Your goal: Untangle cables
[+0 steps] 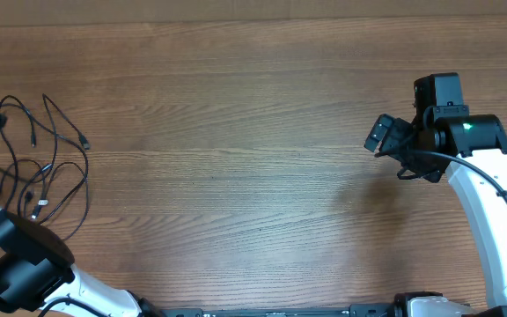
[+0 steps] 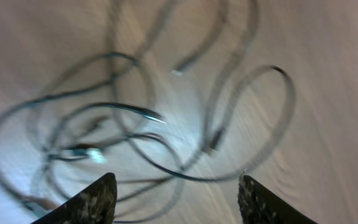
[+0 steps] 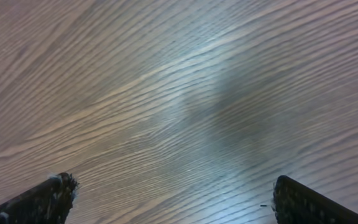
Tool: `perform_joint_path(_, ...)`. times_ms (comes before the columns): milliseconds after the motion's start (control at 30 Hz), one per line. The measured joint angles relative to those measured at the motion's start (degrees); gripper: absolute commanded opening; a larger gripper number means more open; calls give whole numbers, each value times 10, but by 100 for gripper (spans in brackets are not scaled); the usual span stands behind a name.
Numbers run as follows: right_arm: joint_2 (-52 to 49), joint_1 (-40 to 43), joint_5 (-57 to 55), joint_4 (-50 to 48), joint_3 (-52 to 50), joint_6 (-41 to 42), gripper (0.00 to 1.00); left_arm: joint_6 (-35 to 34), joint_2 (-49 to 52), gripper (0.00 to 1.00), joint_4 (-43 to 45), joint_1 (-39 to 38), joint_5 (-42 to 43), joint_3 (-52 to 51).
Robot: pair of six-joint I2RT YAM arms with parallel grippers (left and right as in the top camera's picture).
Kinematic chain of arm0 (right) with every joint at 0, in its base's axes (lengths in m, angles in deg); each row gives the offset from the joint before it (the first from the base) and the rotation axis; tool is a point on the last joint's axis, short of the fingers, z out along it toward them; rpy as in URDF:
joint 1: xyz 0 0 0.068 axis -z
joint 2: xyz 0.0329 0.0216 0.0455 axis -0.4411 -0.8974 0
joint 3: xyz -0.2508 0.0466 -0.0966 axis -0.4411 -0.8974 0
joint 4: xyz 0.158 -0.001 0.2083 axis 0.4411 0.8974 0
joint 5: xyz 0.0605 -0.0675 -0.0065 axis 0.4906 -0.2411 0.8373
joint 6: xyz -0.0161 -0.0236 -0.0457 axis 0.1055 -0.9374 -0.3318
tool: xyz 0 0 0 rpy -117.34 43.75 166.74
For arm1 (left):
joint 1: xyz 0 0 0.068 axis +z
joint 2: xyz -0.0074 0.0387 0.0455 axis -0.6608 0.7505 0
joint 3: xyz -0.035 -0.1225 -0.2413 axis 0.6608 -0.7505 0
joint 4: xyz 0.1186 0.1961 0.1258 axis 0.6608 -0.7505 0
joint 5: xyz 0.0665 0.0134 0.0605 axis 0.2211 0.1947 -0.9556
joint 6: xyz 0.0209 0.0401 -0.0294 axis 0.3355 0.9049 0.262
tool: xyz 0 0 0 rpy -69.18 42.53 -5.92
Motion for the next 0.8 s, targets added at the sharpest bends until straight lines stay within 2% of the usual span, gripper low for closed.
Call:
perform_joint_path(133,0,0,10,-7,0,0,100,18,0,64,6,-41,45,0)
perform_joint_path(300,0,0,20,-10,0,0,100,54,0,70,8,-138,77,0)
perform_joint_path(567,0,-1,105,-63,0,0,100,126,0,77,0,-308,90,0)
perform_joint_path(800,0,-36,180,-128,0,3,100,153,0,81,-47,-419,90,0)
